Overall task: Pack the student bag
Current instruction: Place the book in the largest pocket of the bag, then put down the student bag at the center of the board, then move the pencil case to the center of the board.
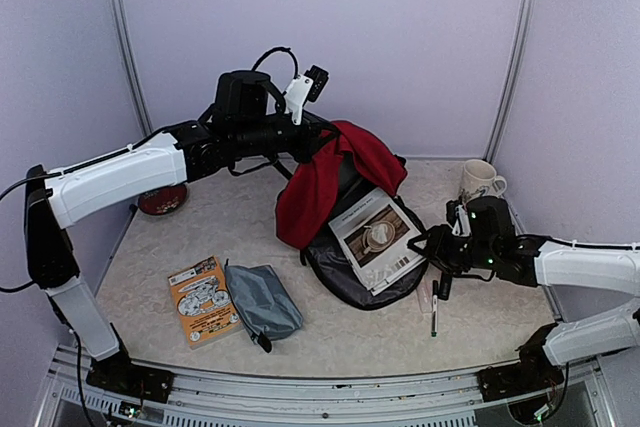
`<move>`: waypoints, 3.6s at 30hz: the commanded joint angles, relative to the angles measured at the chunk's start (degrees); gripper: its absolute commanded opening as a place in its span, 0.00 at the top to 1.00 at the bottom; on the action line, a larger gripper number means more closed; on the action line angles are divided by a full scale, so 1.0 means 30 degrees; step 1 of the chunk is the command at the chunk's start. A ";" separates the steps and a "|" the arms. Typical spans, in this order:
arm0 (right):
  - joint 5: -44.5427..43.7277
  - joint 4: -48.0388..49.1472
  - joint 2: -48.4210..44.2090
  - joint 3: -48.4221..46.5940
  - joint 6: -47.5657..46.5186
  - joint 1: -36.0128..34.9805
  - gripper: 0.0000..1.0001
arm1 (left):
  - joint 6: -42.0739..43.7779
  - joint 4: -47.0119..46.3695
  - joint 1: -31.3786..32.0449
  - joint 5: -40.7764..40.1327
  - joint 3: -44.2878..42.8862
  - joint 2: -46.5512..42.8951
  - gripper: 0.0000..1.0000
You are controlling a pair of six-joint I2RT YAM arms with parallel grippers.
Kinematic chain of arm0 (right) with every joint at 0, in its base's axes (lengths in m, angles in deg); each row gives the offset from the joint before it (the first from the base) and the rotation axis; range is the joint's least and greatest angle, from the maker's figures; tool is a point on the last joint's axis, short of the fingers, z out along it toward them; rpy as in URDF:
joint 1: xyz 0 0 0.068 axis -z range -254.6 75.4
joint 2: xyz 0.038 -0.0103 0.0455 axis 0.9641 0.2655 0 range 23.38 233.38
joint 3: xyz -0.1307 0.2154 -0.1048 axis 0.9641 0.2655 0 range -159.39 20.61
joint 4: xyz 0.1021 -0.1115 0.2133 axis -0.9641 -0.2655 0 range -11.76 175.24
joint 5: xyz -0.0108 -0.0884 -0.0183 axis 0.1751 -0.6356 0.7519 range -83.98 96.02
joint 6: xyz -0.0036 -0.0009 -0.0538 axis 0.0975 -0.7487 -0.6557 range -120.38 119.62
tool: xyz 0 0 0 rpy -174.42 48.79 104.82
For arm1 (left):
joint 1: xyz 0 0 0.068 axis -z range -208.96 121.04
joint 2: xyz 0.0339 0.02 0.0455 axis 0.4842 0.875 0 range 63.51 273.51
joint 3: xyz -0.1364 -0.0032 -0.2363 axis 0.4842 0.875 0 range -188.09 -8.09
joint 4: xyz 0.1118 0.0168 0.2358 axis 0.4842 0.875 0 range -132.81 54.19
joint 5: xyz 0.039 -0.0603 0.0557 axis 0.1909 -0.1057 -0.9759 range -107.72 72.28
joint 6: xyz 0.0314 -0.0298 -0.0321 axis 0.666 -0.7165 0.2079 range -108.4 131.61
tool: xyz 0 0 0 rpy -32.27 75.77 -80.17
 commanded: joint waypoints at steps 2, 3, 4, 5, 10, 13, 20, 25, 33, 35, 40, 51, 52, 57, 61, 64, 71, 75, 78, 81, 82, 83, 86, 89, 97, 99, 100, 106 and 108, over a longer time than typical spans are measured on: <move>-0.0334 0.1095 0.1642 -0.0917 -0.0071 0.0444 1.00 | 0.0368 -0.2154 0.0603 0.0005 -0.0467 -0.2034 1.00; -0.0188 0.1594 0.2255 -0.1422 -0.0095 0.0452 1.00 | 0.0339 -0.2255 0.0993 -0.0161 -0.0241 -0.2138 1.00; -0.0012 0.2044 0.2900 -0.2086 -0.0124 0.0445 1.00 | 0.0134 -0.2614 0.1265 -0.0124 -0.0001 -0.2264 1.00; 0.0134 0.2559 0.3707 -0.2707 -0.0076 0.0446 1.00 | -0.0111 -0.2969 0.1497 0.0174 0.0238 -0.2414 1.00; -0.1572 0.5879 0.5968 -0.4208 0.1899 0.0448 1.00 | -0.0803 -0.3385 0.2605 -0.0181 0.0207 -0.2461 1.00; -0.2680 0.6763 0.7941 -0.5299 0.3024 0.0444 1.00 | -0.0133 -0.3550 0.3495 -0.0494 -0.0106 -0.2063 1.00; -0.1251 0.6453 1.1812 -0.8822 0.2965 0.0220 0.85 | 0.0108 -0.2819 0.3209 -0.0792 -0.0018 -0.1605 1.00; -0.0004 0.5540 1.1659 -0.8976 0.0474 0.0210 0.52 | 0.0345 -0.2693 0.2357 -0.1739 0.0862 -0.1918 1.00; 0.1478 0.0274 0.8423 -0.8226 -0.5173 0.0181 0.22 | -0.0367 -0.2547 0.0991 -0.2823 0.2340 -0.1809 1.00; 0.2049 -0.0574 0.7541 -0.7834 -0.5817 0.0181 0.21 | -0.0364 -0.2649 0.0895 -0.2908 0.2688 -0.1730 1.00; 0.2711 -0.1420 0.4741 -0.6382 -0.6593 0.0137 0.22 | -0.0536 -0.2488 0.0704 -0.2422 0.3056 -0.1217 1.00; 0.3387 -0.2336 0.2835 -0.4961 -0.6904 -0.2075 0.27 | -0.1783 -0.2716 0.0467 -0.1431 0.4141 -0.0605 1.00; 0.3525 -0.1955 0.2877 -0.4813 -0.6794 -0.2438 0.27 | -0.1790 -0.2696 0.0467 -0.1344 0.4169 -0.0575 1.00; 0.3687 -0.0781 0.3064 -0.3947 -0.5792 -0.3188 0.28 | -0.1899 -0.2048 0.0413 -0.1071 0.4809 -0.0371 0.94; 0.3983 0.0220 0.3433 -0.3650 -0.5374 -0.3332 0.28 | -0.2276 -0.0934 0.0361 -0.0022 0.5420 -0.0384 0.10; 0.4533 0.0880 0.4014 -0.3486 -0.5150 -0.3319 0.29 | -0.2989 -0.0910 0.0437 0.0063 0.6930 -0.1246 0.01; 0.4319 -0.0170 0.4442 -0.3786 -0.5788 -0.3759 0.29 | -0.6046 0.3047 0.0079 -0.4504 0.8214 -0.2998 0.01; 0.3574 -0.2147 0.3880 -0.3841 -0.6429 -0.3977 0.29 | -0.8565 0.7485 0.0167 -0.8611 0.6783 -0.2729 0.01; 0.3004 -0.3017 0.2999 -0.3542 -0.6612 -0.4334 0.29 | -0.9931 0.8989 0.0174 -1.0729 0.7469 -0.3121 0.01; 0.2761 -0.4201 0.2488 -0.3594 -0.6915 -0.4469 0.29 | -1.0667 0.9032 0.0117 -1.1057 0.8591 -0.3650 0.01; 0.2693 -0.4455 0.2350 -0.3643 -0.7069 -0.4517 0.29 | -1.0767 0.8876 0.0141 -1.0978 0.8828 -0.3837 0.01; 0.2659 -0.4538 0.2209 -0.3631 -0.7118 -0.4567 0.29 | -1.0644 0.8560 0.0234 -1.0657 0.8915 -0.4004 0.01; 0.2859 -0.4136 0.1842 -0.3625 -0.7133 -0.4797 0.29 | -0.9055 0.6976 0.0864 -0.8400 0.8695 -0.4396 0.01; 0.3287 -0.3467 0.1804 -0.3818 -0.7065 -0.5224 0.29 | -0.7271 0.6313 0.2425 -0.6837 0.8022 -0.4677 0.01; 0.3187 -0.2264 0.3521 -0.5221 -0.7000 -0.7187 0.30 | -0.5380 0.7320 0.5395 -0.3874 0.6877 -0.5480 0.01; 0.3330 -0.1774 0.4494 -0.5922 -0.7214 -0.7857 0.30 | -0.5544 0.7113 0.5729 -0.3893 0.6923 -0.5851 0.01; 0.3280 -0.1629 0.5073 -0.6398 -0.7294 -0.8356 0.30 | -0.5988 0.7135 0.5739 -0.4784 0.6974 -0.6061 0.01; 0.1938 -0.1765 0.9019 -1.0619 -0.8256 -1.0962 0.31 | -1.1698 0.7595 0.1122 -0.8178 1.0510 -0.9355 0.01; 0.0960 -0.2578 1.1133 -1.2507 -0.8194 -1.1536 0.31 | -1.3355 0.7568 -0.1756 -0.6976 1.2482 -1.0385 0.01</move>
